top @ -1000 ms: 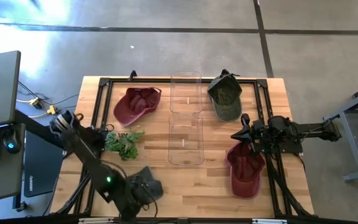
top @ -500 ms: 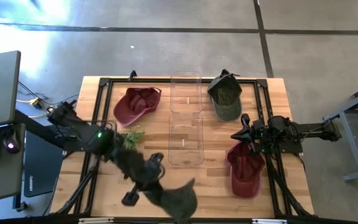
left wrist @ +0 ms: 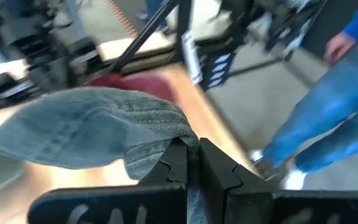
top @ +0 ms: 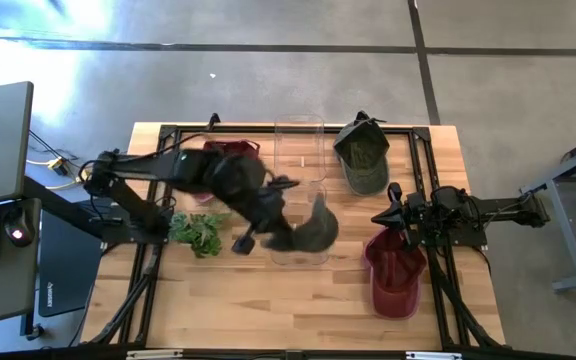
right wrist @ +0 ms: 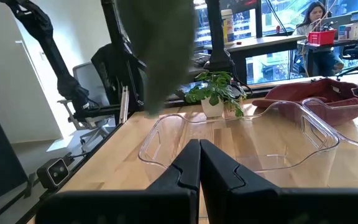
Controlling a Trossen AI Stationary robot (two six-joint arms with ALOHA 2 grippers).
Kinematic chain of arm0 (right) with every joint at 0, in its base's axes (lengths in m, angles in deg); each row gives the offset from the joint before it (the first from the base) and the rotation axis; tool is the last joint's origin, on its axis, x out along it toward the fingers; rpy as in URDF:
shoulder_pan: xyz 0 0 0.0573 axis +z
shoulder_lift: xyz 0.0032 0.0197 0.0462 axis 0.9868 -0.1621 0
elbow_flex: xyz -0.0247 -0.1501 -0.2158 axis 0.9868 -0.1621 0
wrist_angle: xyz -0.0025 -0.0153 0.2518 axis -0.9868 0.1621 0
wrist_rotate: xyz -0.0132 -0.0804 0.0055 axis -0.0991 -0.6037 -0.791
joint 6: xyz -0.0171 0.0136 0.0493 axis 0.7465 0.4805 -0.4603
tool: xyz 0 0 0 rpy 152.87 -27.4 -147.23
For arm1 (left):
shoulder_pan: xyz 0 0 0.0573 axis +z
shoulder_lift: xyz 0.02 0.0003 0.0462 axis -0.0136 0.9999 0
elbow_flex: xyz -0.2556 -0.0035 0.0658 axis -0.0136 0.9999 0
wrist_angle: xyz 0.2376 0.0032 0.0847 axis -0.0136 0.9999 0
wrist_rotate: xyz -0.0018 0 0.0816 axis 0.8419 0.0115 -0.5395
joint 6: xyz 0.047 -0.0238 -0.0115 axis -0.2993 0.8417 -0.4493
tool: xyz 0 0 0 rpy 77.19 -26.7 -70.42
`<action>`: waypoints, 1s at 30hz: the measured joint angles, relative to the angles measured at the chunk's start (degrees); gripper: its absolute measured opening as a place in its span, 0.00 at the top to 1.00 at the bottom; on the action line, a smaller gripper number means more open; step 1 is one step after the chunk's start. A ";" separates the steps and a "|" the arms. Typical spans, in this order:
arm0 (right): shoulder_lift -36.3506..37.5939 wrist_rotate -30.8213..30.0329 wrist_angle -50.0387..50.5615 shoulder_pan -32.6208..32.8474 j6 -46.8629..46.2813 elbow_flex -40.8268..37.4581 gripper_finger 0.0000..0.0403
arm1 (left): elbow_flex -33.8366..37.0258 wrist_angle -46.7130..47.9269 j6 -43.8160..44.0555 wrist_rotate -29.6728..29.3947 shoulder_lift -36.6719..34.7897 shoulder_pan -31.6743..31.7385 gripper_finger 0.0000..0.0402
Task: Pick & Place hat
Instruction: Put the bottom black cap into the bottom transparent bin
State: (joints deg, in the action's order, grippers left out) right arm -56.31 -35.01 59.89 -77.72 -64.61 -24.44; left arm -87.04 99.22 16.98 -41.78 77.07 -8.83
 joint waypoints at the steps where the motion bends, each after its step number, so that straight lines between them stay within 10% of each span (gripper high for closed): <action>1: 0.00 0.00 0.02 -0.01 0.00 0.00 1.00 | 0.03 1.35 -1.97 -0.03 0.32 1.34 0.99; 30: -0.02 -0.02 0.02 -0.01 0.00 -0.01 1.00 | 0.10 11.70 -38.98 -13.27 14.00 11.43 0.98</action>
State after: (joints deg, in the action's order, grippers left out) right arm -56.34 -35.03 59.91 -77.73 -64.61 -24.45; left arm -86.94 110.93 -21.99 -55.04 91.08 2.60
